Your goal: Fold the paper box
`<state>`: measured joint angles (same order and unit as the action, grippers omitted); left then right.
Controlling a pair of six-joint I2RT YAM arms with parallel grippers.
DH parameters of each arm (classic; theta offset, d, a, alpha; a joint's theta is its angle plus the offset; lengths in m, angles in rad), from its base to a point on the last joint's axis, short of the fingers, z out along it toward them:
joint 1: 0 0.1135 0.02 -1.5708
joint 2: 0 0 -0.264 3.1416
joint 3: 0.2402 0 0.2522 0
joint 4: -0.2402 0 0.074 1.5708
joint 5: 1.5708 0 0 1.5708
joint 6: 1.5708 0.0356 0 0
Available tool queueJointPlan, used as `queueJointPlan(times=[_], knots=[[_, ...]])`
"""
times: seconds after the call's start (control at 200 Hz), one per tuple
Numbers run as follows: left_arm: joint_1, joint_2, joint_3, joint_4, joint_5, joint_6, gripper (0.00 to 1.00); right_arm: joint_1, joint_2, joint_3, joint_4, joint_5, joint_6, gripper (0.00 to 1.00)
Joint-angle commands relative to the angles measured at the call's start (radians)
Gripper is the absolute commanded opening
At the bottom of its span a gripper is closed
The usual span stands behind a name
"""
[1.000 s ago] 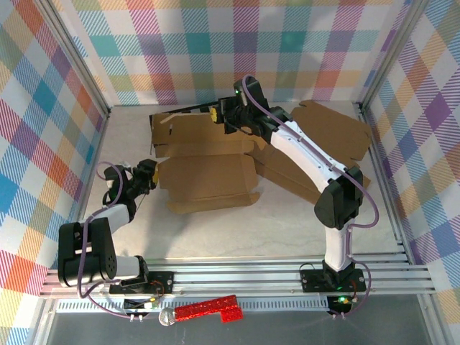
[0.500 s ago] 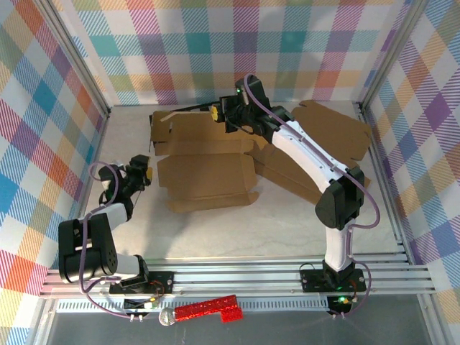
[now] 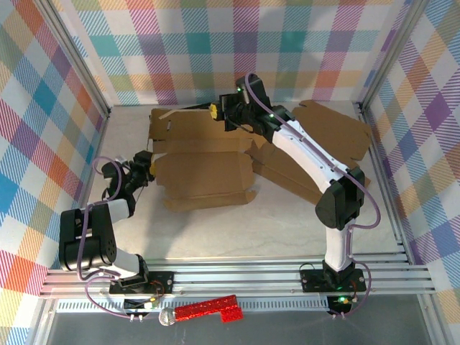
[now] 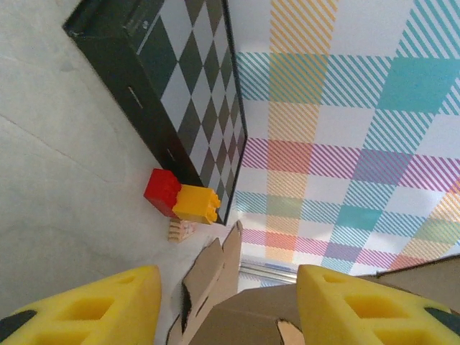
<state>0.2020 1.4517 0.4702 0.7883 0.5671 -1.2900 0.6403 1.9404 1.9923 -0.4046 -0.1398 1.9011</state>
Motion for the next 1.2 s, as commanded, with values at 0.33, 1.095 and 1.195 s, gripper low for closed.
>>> queueJointPlan(times=[0.33,1.095,1.195], knots=[[-0.083,-0.116,0.028,-0.155,-0.015,0.145,0.53,-0.005,0.017,0.043,0.02,-0.048,0.112,0.0],[-0.179,-0.358,0.167,-1.239,-0.346,0.558,0.83,0.044,0.085,0.003,0.009,-0.056,-0.123,0.0],[-0.201,-0.474,0.138,-1.37,-0.401,0.54,0.97,0.057,0.093,-0.031,0.016,-0.051,-0.164,0.0]])
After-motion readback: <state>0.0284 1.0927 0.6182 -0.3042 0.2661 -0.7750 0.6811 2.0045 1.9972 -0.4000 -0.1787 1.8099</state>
